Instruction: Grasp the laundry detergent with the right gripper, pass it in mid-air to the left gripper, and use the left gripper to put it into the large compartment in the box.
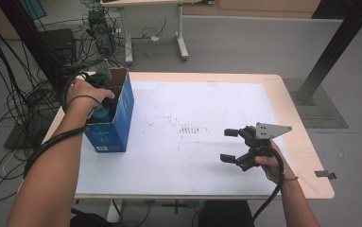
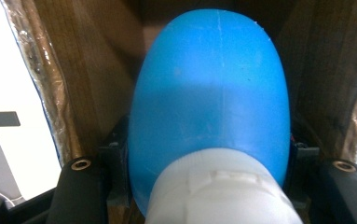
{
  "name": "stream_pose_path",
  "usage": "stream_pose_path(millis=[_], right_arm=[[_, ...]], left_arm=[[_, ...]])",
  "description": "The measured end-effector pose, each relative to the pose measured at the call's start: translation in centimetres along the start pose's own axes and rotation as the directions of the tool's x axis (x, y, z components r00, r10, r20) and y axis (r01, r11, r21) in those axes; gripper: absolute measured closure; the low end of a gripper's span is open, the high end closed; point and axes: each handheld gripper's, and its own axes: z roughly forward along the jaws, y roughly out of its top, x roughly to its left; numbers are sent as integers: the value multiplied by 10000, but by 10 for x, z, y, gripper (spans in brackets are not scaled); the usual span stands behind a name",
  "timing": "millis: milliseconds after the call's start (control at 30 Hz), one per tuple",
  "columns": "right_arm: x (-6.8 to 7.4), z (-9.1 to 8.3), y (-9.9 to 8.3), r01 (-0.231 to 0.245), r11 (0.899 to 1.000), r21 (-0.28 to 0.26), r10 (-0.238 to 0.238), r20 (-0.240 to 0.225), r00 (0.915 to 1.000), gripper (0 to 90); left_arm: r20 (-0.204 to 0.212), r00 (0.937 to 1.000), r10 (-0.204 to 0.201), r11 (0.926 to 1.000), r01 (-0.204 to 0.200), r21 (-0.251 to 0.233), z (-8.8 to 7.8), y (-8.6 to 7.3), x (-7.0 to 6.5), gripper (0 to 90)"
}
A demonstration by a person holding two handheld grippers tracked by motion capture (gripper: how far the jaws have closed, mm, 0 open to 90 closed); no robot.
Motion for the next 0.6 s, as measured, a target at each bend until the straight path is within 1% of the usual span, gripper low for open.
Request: stream_pose_path(millis=[267, 367, 400, 433, 467, 533, 567, 600], right_arm=[[0, 0, -1, -5, 10000, -7, 5, -10, 10000, 49], [0, 0, -1, -4, 10000, 1, 4, -16, 10000, 49], [0, 0, -1, -8, 10000, -2, 8, -17, 10000, 49], [0, 0, -1, -18, 10000, -3, 18, -14, 10000, 49], [0, 1, -2, -28, 10000, -4, 28, 2, 10000, 49], [0, 1, -2, -39, 10000, -10, 39, -15, 10000, 49], [0, 1, -2, -21, 10000, 12, 21, -21, 10000, 49], [0, 1, -2, -27, 10000, 4, 27, -28, 10000, 49]], left_arm=[[56, 10000, -38, 10000, 38, 65, 0, 0, 1, 372], [60, 10000, -40, 10000, 40, 34, 0, 0, 1, 371], [122, 9999, -42, 10000, 42, 0, 0, 0, 1, 371], [209, 9997, -88, 9999, 89, -66, -1, 0, 2, 362], [211, 9997, -88, 10000, 89, -45, -1, 0, 2, 352], [125, 9999, -3, 10000, 2, 25, -3, -1, 1, 331], [227, 9997, 7, 10000, -7, 3, -4, -1, 1, 329], [234, 9997, 17, 10000, -16, -26, -5, -1, 1, 326]])
